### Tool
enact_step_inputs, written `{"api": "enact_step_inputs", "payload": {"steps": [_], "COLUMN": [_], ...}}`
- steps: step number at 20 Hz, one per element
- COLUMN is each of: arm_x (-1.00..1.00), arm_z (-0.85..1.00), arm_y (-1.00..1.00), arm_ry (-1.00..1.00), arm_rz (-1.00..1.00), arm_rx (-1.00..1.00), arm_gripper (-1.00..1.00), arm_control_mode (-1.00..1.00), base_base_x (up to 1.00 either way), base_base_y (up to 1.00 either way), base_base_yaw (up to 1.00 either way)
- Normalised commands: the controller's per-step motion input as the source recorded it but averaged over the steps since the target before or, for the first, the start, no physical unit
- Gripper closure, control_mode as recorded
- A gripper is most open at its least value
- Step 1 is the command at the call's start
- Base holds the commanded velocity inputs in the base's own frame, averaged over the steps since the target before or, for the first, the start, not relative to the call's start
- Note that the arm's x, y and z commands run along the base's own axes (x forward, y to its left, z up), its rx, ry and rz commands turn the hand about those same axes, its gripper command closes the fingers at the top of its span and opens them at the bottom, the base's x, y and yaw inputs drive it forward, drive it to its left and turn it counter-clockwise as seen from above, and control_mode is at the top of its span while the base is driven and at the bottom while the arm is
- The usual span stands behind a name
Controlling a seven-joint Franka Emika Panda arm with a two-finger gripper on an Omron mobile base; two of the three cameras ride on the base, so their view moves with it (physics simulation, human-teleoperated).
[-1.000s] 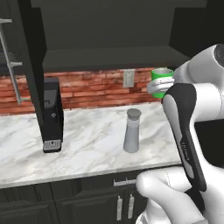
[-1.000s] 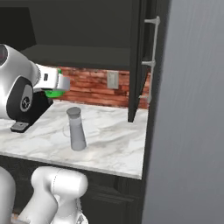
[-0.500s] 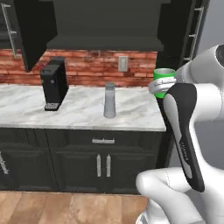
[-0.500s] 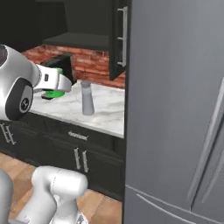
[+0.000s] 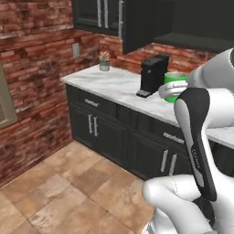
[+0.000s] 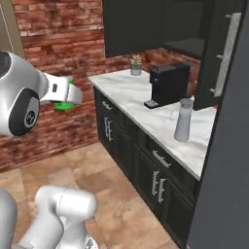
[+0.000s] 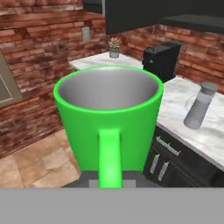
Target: There is a tray on the dining counter. Grab the cup, mug, and pitcher and place them on the tray. The pitcher may be placed next to the tray if it cannot fit the tray.
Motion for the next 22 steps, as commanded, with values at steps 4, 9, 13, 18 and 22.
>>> {"api": "enact_step_inputs", "payload": {"steps": [4, 9, 13, 18, 22], "arm_x": [0.0, 0.0, 0.0, 0.0, 0.0], "arm_z": [0.0, 0.0, 0.0, 0.0, 0.0], "arm_y": [0.0, 0.0, 0.0, 0.0, 0.0], "arm_ry": [0.0, 0.0, 0.0, 0.0, 0.0], "arm_rz": [0.0, 0.0, 0.0, 0.0, 0.0], "arm_rx": [0.0, 0.0, 0.0, 0.0, 0.0], "arm_gripper": [1.0, 1.0, 1.0, 1.0, 1.0], "arm_control_mode": [1.0, 1.0, 1.0, 1.0, 1.0], "base_base_x": [-0.02, -0.02, -0.02, 0.0, 0.24], "base_base_y": [0.0, 0.0, 0.0, 0.0, 0.0], "base_base_yaw": [1.0, 1.0, 1.0, 1.0, 0.93]}}
